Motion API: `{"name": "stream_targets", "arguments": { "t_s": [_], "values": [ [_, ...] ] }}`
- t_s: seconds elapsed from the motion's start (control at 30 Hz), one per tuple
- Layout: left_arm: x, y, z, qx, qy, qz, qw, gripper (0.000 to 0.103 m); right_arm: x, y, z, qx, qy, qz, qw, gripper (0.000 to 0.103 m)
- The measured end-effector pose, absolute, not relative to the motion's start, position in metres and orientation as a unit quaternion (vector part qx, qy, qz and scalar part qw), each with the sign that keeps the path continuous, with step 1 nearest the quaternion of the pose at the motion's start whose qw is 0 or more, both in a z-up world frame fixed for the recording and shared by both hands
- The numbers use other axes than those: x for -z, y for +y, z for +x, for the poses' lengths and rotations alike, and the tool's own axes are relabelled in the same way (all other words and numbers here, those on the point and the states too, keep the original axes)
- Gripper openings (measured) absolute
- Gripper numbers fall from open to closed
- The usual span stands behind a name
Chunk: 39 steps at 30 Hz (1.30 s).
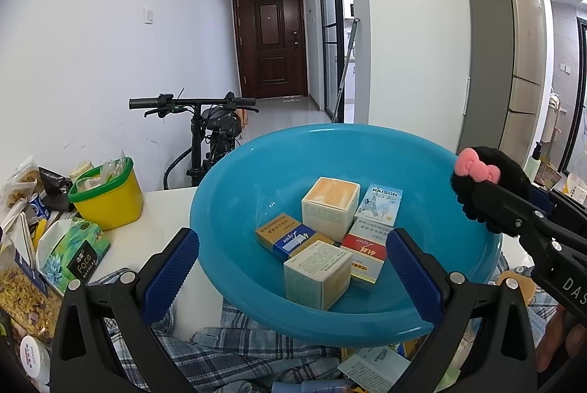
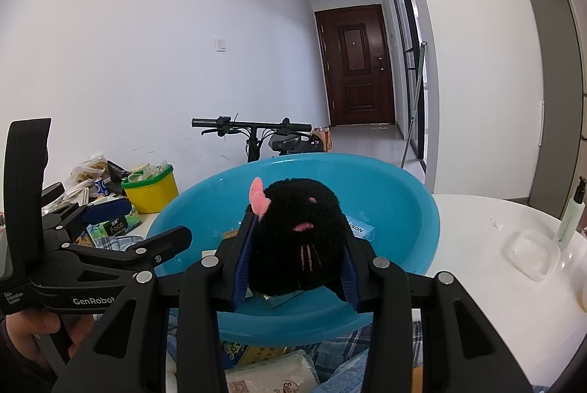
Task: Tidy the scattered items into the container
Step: 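Lower the black plush toy into the basin and open the right gripper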
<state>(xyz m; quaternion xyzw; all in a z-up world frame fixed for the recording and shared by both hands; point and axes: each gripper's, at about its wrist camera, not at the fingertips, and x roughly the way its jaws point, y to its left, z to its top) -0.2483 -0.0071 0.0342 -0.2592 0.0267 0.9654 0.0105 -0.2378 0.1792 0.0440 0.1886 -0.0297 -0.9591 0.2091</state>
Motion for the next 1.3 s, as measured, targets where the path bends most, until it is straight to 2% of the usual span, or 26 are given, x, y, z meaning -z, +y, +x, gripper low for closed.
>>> {"name": "stream_targets", "arguments": {
  "t_s": [1.23, 1.3],
  "values": [
    [-0.0365, -0.0073, -0.2481, -0.966, 0.023, -0.259, 0.008, 0.103, -0.043, 0.1786, -0.239, 0.96, -0.025, 0.192, 0.204, 0.04],
    [-0.0364, -0.0075, -0.2488, -0.965, 0.024, -0.26, 0.008, 0.103, -0.0435, 0.1781, -0.2382, 0.96, -0.025, 0.191, 0.202, 0.053]
  ]
}}
